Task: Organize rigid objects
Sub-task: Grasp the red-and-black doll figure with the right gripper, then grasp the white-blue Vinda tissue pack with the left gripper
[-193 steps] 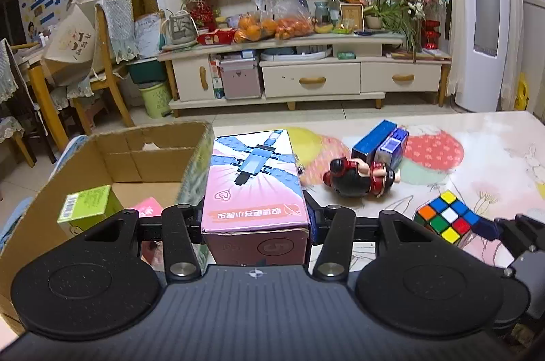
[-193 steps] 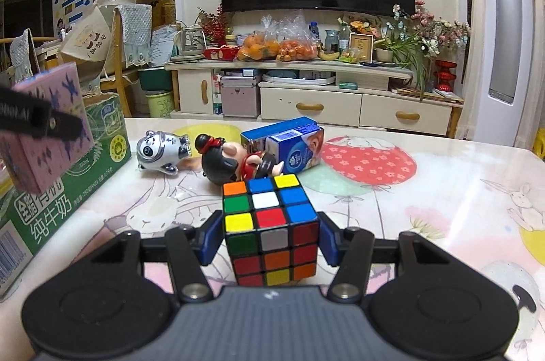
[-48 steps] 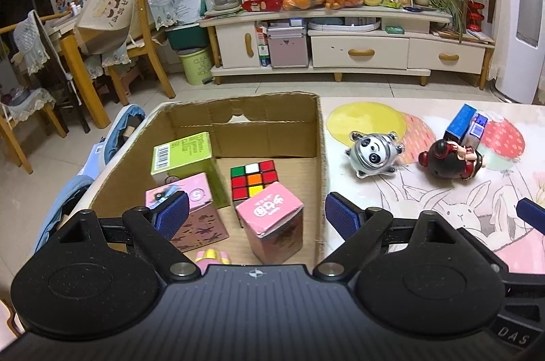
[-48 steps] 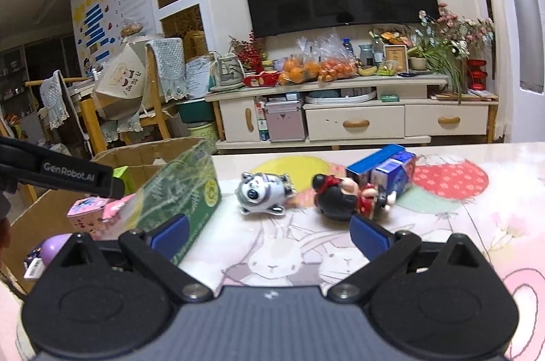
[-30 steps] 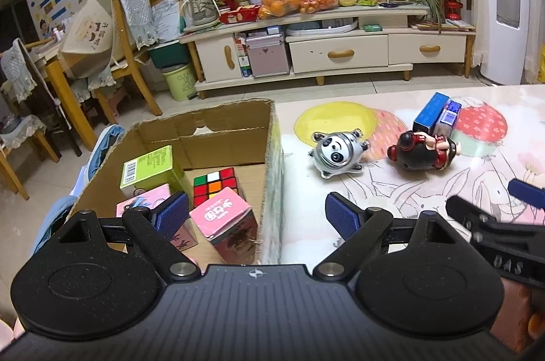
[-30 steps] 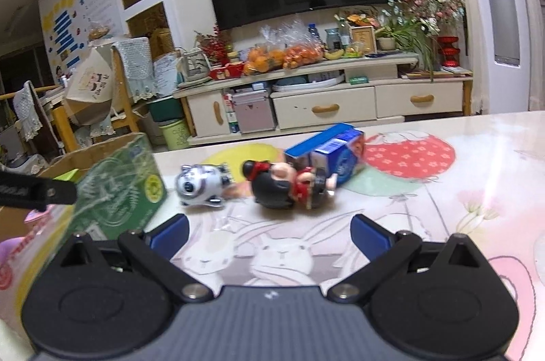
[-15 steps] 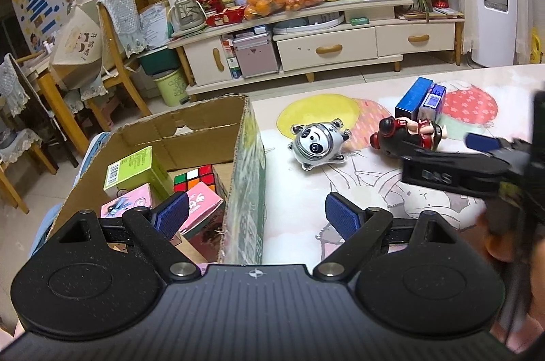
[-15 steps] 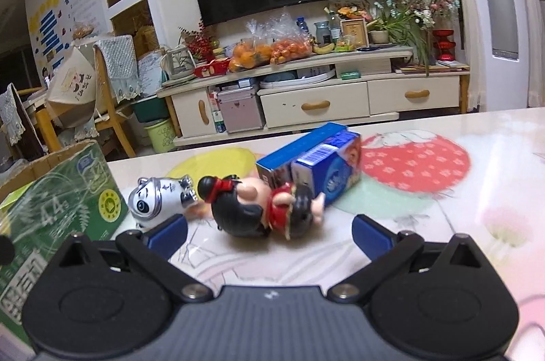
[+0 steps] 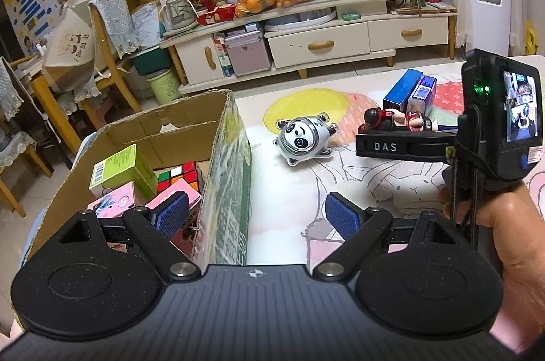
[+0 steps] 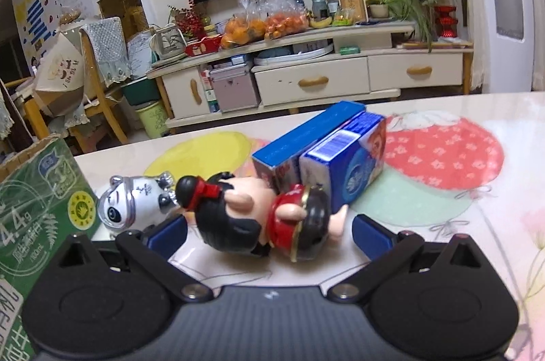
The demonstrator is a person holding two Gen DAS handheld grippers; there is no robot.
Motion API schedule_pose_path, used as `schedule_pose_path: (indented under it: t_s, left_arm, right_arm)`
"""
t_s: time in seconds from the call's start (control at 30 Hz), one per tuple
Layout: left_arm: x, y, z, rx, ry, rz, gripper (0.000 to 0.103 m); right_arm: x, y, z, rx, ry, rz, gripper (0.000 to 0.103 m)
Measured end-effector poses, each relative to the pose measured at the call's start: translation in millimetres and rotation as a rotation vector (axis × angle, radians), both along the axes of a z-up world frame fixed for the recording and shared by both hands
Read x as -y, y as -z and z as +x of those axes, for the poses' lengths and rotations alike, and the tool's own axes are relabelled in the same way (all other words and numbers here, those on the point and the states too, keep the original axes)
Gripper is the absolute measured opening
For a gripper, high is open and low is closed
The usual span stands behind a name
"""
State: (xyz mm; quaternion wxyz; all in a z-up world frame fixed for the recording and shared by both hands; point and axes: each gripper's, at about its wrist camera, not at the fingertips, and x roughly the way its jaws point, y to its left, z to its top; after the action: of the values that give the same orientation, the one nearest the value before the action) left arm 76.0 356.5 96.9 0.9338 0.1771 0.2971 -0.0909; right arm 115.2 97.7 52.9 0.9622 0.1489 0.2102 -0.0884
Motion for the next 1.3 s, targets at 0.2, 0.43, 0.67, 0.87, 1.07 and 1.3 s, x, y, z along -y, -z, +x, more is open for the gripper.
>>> schedule_pose_path:
  t_s: [0.2, 0.43, 0.67, 0.87, 1.07, 1.3]
  left_arm:
    - [-0.1, 1.8, -0.3, -0.004, 0.005, 0.007, 0.103]
    - [0.4, 2.8, 0.2, 0.0, -0.001, 0.004, 0.103]
    - [5.7, 3.8, -1.9, 0.01, 0.017, -0.01, 0.103]
    - [20.7, 7.5, -4.4, 0.02, 0.053, -0.034, 0.103]
    - [42.3, 16.6, -4.3, 0.015, 0.12, -0.089, 0.103]
    - [78.8, 37.7, 2.0, 0.025, 0.2, -0.124, 0.103]
  right_arm:
    - [5.9, -0.7, 0.8, 0.006, -0.006, 0.036, 0.093]
    - [12.0, 0.9, -11.7, 0.02, -0.021, 0.058, 0.093]
    - [18.7, 2.9, -42.1, -0.002, 0.005, 0.003, 0.092]
    - [40.5, 4.9, -78.9, -0.022, 0.071, -0.009, 0.092]
    - [59.4, 7.2, -120.8, -0.042, 0.149, -0.037, 0.092]
    - [86.9, 10.8, -141.1, -0.046, 0.221, -0.029, 0.093]
